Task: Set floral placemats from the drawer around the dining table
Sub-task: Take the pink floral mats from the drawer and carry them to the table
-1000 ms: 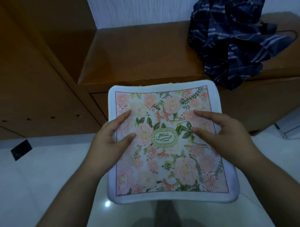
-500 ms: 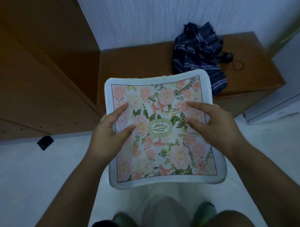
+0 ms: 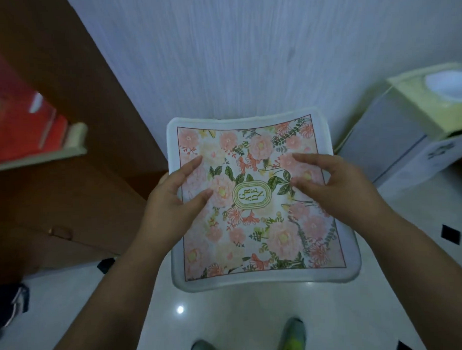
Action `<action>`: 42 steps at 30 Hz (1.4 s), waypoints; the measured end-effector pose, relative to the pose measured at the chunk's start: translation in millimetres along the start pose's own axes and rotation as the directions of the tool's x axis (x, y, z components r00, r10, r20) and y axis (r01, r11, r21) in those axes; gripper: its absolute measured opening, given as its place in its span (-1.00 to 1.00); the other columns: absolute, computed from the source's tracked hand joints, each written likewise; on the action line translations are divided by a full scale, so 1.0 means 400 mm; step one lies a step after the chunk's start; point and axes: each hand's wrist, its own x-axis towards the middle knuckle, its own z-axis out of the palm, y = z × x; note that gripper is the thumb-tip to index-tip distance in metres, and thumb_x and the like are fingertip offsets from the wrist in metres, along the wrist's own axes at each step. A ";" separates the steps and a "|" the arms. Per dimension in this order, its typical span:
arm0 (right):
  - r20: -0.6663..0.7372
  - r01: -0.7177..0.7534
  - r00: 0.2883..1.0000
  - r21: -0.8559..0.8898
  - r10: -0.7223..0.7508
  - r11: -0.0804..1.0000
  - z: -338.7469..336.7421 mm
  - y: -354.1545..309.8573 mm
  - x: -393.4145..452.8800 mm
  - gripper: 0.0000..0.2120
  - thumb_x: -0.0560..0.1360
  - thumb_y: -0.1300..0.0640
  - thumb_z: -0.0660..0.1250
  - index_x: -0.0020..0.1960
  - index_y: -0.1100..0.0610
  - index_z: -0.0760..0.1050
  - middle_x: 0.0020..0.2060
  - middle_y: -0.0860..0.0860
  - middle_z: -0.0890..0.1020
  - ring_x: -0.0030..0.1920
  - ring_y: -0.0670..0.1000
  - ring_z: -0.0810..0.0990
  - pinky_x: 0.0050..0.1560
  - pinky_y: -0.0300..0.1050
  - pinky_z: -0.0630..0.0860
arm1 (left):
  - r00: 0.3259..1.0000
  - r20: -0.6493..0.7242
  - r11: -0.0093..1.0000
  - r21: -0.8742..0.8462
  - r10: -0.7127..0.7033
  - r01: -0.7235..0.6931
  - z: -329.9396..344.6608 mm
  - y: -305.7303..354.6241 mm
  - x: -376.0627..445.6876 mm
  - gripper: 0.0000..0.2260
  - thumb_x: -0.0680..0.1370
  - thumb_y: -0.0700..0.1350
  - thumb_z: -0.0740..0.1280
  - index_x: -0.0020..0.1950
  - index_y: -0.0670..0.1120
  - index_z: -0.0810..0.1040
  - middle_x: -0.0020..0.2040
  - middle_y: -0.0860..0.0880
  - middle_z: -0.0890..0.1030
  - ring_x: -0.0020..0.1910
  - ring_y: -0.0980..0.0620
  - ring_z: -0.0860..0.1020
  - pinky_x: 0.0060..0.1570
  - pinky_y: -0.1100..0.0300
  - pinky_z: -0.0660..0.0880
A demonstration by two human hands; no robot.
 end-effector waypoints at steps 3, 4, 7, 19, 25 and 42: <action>-0.024 0.033 0.999 -0.010 -0.033 0.999 -0.109 -0.067 -0.014 -0.54 0.41 -0.17 0.51 0.29 -0.32 0.53 0.24 -0.09 0.60 -0.04 -0.03 0.67 0.08 -0.04 0.63 | 0.998 -0.016 0.999 -0.003 0.053 -0.053 -0.018 0.114 -0.007 -0.47 0.50 -0.05 0.51 0.41 0.29 0.48 0.34 0.14 0.50 0.23 0.31 0.53 0.18 0.31 0.55; -0.034 0.052 0.998 -0.023 -0.053 0.998 -0.138 -0.079 -0.019 -0.54 0.42 -0.18 0.50 0.29 -0.31 0.53 0.23 -0.07 0.61 -0.07 -0.05 0.66 0.07 -0.03 0.63 | 0.998 -0.020 0.998 -0.022 0.059 -0.060 -0.018 0.143 -0.011 -0.48 0.50 -0.06 0.51 0.40 0.29 0.49 0.33 0.13 0.50 0.23 0.30 0.54 0.17 0.29 0.56; -0.064 0.095 0.993 -0.041 -0.097 0.995 -0.210 -0.093 -0.039 -0.54 0.42 -0.16 0.51 0.31 -0.26 0.54 0.25 -0.04 0.61 -0.09 -0.03 0.65 0.09 0.00 0.62 | 0.997 -0.030 0.996 -0.052 0.075 -0.076 -0.001 0.214 -0.026 -0.48 0.50 -0.04 0.52 0.38 0.34 0.49 0.32 0.13 0.51 0.25 0.19 0.56 0.21 0.05 0.59; -0.179 0.066 0.981 -0.052 -0.075 0.996 -0.440 -0.018 -0.099 -0.53 0.42 -0.13 0.51 0.32 -0.23 0.55 0.27 -0.13 0.59 0.14 -0.16 0.58 0.12 -0.28 0.49 | 0.981 0.028 0.981 0.018 0.192 -0.192 0.164 0.407 -0.012 -0.47 0.52 -0.02 0.49 0.41 0.35 0.45 0.25 0.19 0.50 0.20 0.20 0.56 0.21 0.01 0.59; -0.327 -0.109 0.941 -0.050 0.087 0.993 -0.527 0.050 -0.152 -0.54 0.45 -0.12 0.49 0.33 -0.24 0.53 0.11 -0.25 0.50 0.04 -0.23 0.51 -0.08 -0.51 0.38 | 0.943 0.195 0.959 0.028 0.270 -0.281 0.297 0.483 0.087 -0.47 0.53 -0.03 0.47 0.42 0.35 0.43 0.15 0.30 0.43 0.16 0.14 0.51 0.16 0.12 0.58; -0.793 -0.639 0.182 0.354 0.581 0.683 -0.463 0.047 -0.569 -0.53 0.46 -0.12 0.48 0.35 -0.27 0.50 0.16 -0.14 0.52 0.09 -0.13 0.52 0.10 -0.28 0.50 | 0.185 0.808 0.779 -0.437 0.560 -0.450 0.760 0.705 0.155 -0.48 0.51 -0.09 0.50 0.33 0.39 0.51 0.33 0.28 0.48 0.32 0.12 0.52 0.22 0.01 0.58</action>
